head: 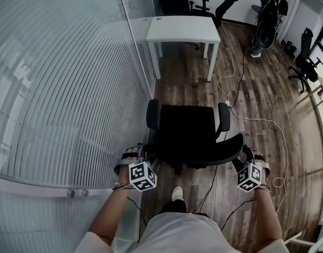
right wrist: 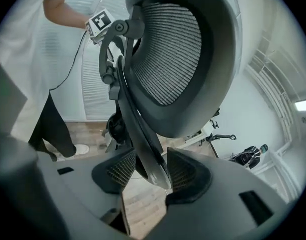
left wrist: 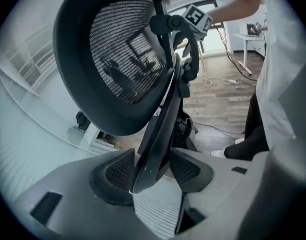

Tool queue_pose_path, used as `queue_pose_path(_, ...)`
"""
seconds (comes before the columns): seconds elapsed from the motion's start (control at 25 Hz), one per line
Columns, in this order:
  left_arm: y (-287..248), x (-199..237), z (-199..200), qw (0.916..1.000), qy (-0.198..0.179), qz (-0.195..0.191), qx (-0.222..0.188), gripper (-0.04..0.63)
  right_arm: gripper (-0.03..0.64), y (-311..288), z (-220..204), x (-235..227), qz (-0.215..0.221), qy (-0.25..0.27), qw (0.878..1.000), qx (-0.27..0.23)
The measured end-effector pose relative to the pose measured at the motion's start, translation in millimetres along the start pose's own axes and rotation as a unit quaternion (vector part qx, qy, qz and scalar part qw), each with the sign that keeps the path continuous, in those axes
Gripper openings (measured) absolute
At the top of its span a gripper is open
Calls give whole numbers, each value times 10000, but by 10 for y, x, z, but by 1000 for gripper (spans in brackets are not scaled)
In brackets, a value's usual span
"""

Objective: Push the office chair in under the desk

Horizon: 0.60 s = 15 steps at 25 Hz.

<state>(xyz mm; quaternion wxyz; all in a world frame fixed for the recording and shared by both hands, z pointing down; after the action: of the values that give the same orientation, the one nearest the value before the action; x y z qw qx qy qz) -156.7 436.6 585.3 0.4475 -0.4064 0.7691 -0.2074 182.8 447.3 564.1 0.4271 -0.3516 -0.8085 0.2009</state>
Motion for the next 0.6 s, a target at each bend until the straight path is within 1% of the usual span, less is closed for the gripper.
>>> queue_pose_path(0.2, -170, 33, -35, 9995, -269, -126, 127, 209, 201, -182, -40, 5, 267, 74, 9996, 112)
queue_pose_path(0.36, -195, 74, -18, 9991, -285, -279, 112, 204, 195, -194, -31, -39, 312, 135, 9993, 164)
queue_pose_path(0.6, -281, 176, -58, 9993, -269, -196, 152, 202, 193, -305, -16, -113, 270, 140, 9994, 183)
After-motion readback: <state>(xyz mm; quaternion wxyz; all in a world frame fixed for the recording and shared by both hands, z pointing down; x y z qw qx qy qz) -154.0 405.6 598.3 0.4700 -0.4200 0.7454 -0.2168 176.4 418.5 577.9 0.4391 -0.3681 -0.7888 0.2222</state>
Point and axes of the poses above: the fingertips, and each gripper's own axes: y backward along the fingers, x to its left, z out of its top, the point moved 2 cm from there along y, backward along the fingers, and after that the axes turned 11 degrees about -x, right-handed, at the moved point
